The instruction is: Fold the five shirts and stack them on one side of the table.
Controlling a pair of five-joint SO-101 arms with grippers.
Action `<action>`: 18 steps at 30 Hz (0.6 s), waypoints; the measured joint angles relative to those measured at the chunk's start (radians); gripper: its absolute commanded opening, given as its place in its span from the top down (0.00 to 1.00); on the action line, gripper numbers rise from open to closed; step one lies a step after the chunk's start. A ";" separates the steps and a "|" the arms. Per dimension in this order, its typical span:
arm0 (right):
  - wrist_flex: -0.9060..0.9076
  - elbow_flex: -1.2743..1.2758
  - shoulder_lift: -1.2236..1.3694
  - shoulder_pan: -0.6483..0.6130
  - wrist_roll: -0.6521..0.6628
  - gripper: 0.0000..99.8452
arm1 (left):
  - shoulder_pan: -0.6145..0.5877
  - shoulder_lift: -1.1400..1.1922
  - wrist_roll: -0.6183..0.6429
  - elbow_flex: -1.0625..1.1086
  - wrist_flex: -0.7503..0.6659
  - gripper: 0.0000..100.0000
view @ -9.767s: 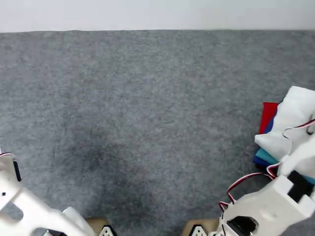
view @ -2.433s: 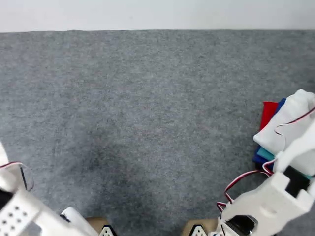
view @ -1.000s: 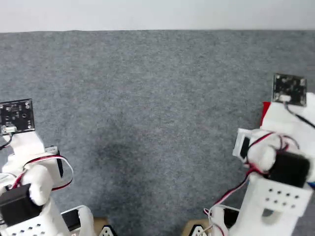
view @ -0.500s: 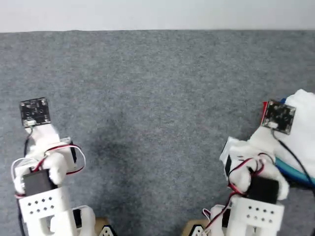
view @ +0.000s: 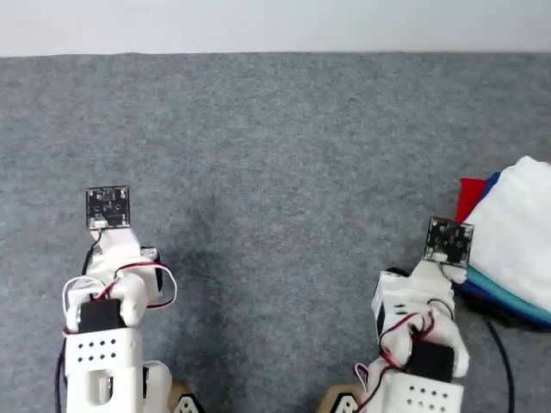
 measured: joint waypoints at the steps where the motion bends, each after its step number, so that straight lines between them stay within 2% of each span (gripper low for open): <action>1: 0.006 0.028 -0.040 0.000 0.002 0.99 | 0.000 0.000 0.002 0.017 -0.017 1.00; 6: 0.058 0.120 -0.161 -0.002 0.005 0.99 | 0.028 0.000 0.008 0.086 -0.041 1.00; 14: 0.043 0.187 -0.160 -0.002 0.005 0.99 | 0.143 -0.018 0.172 0.149 -0.087 1.00; 18: 0.041 0.189 -0.164 -0.002 0.005 0.99 | 0.186 -0.120 0.196 0.258 -0.153 1.00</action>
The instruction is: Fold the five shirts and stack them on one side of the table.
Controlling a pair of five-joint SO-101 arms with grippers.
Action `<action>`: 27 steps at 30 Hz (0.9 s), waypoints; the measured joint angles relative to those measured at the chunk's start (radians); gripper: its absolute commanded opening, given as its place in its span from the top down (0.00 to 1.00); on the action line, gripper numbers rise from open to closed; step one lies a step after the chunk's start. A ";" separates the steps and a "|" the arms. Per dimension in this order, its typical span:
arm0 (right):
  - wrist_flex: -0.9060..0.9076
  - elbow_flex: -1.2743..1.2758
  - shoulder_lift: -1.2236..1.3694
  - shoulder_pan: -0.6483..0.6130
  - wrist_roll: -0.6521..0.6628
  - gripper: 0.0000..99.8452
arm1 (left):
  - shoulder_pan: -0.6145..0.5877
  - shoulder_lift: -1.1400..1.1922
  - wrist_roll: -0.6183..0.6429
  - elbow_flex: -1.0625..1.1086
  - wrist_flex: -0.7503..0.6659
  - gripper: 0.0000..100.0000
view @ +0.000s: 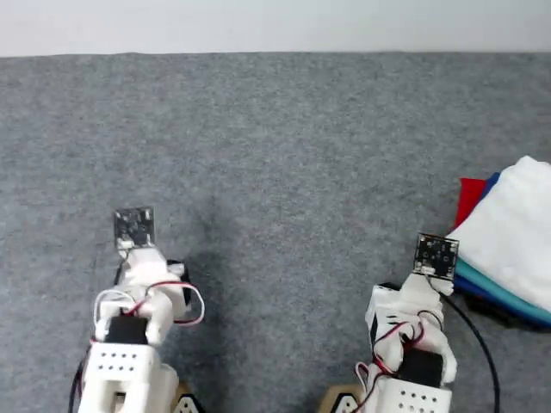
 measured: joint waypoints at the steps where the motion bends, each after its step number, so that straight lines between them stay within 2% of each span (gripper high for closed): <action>1: 0.000 0.000 0.000 0.000 0.000 0.99 | 0.003 -0.040 0.000 0.023 -0.003 1.00; 5: 0.000 0.000 0.000 0.000 0.000 0.99 | 0.005 -0.236 0.003 0.091 0.008 1.00; 10: 0.000 0.000 0.000 0.000 0.000 0.99 | 0.011 -0.473 0.008 0.095 0.184 1.00; 14: 0.000 0.000 0.000 0.000 0.000 0.99 | 0.009 -0.575 -0.005 0.095 0.331 1.00; 27: 0.127 0.000 0.000 0.000 0.000 0.99 | 0.009 -0.571 -0.408 0.095 0.459 0.99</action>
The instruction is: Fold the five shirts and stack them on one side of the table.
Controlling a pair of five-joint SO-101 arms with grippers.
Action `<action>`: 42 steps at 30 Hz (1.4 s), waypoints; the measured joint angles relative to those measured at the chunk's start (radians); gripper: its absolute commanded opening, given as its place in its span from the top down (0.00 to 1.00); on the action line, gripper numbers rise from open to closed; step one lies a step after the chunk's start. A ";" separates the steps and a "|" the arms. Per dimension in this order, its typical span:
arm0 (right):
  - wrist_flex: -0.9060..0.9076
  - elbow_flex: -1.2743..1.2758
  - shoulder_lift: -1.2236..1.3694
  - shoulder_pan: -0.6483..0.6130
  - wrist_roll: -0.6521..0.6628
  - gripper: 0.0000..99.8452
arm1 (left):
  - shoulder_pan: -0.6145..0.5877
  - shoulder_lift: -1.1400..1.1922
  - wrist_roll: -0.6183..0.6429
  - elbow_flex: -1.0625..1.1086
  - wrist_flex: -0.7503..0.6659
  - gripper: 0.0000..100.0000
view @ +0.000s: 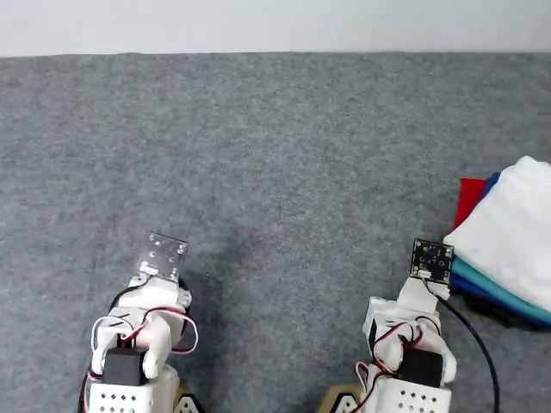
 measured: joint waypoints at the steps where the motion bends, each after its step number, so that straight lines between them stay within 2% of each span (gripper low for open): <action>1: 0.000 0.000 0.000 0.000 0.000 0.99 | 0.000 0.000 -0.017 0.000 0.012 0.99; 42: 0.002 0.002 0.000 0.000 0.000 0.99 | 0.000 0.000 -0.038 0.000 0.020 0.99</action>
